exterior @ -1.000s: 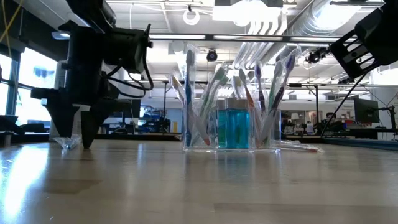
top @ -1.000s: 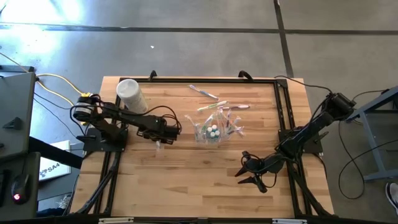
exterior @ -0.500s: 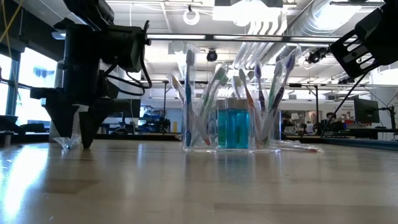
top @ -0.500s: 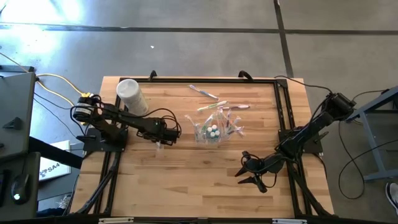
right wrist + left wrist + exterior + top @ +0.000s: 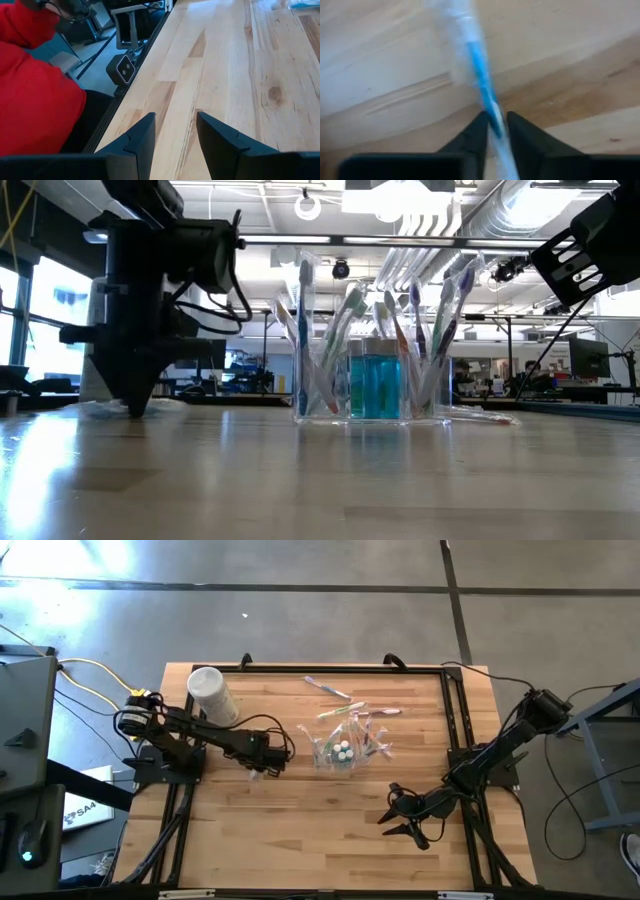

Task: Pick & Place toothbrushing station
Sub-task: Put the blue toothbrush into the transparent organizer

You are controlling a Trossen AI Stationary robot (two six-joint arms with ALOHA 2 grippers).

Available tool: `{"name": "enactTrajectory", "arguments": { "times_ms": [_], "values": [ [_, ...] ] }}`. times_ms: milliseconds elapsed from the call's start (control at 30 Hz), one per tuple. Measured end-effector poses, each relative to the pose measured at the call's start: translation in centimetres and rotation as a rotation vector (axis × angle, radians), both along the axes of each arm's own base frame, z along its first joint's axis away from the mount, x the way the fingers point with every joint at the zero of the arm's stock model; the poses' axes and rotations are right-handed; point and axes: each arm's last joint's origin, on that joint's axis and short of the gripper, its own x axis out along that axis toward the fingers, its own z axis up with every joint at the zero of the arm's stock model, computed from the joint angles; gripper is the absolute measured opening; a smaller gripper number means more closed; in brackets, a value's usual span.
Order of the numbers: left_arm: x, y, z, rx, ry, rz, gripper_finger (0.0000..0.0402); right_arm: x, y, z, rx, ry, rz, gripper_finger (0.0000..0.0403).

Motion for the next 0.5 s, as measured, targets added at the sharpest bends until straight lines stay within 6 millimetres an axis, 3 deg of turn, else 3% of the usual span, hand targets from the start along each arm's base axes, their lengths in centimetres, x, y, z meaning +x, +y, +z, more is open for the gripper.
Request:
{"name": "enactTrajectory", "arguments": {
  "times_ms": [100, 500],
  "values": [
    [0.2, 0.0, 0.0, 0.004, -0.007, -0.083, 0.0017, 0.0, 0.0, 0.0, 0.000, 0.000, 0.000, 0.0136],
    [0.2, -1.3, 0.1, 0.106, -0.004, -0.210, 0.0008, 0.0, 0.0, -0.1, -0.004, 0.005, 0.000, 0.0136]
  ]
}}
